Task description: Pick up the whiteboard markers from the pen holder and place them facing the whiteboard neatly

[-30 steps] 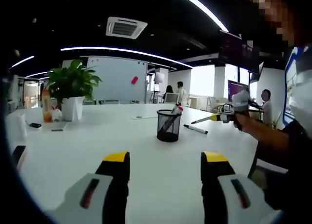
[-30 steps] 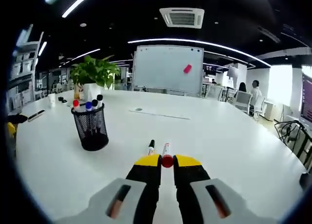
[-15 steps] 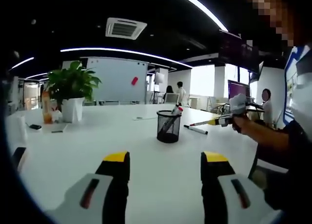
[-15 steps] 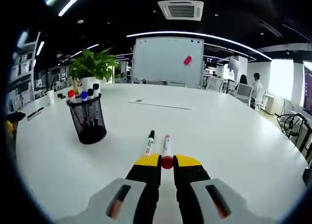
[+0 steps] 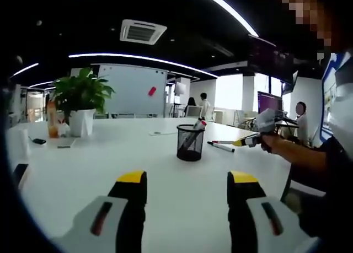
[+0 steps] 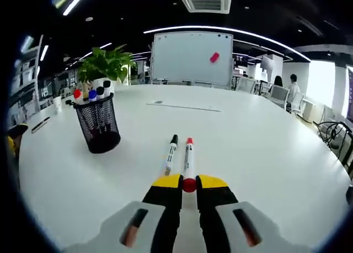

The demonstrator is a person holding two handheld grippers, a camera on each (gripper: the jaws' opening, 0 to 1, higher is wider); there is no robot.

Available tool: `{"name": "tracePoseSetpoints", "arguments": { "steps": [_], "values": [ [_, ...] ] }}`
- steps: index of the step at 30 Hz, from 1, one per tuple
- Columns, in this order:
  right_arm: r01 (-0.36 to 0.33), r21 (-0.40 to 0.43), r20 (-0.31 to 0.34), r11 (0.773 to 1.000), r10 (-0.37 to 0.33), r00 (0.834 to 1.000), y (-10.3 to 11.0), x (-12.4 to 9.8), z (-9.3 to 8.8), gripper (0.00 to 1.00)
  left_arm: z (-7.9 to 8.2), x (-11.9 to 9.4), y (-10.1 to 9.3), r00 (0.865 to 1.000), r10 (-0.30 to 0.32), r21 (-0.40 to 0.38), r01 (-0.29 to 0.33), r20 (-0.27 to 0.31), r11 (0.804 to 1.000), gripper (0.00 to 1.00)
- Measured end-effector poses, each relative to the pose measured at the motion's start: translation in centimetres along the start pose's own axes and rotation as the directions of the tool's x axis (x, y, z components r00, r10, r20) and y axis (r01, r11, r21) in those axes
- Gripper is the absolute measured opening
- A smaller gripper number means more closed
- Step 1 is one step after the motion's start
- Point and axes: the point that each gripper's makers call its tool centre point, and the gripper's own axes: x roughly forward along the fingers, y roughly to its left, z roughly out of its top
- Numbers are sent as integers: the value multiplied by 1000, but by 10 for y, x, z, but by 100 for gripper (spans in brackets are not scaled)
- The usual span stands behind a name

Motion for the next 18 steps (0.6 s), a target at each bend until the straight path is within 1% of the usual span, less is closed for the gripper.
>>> {"name": "tracePoseSetpoints", "arguments": {
  "steps": [9,18],
  "values": [
    [5,-4,-37,1000,-5,999,0,7,-11,13,-4,1,-1,1000,-4,-8,4,-5,1000,60],
    [4,16,-45,1000,-4,999,1,12,-13,13,-4,1,0,1000,-4,-9,4,-5,1000,60]
  ]
}}
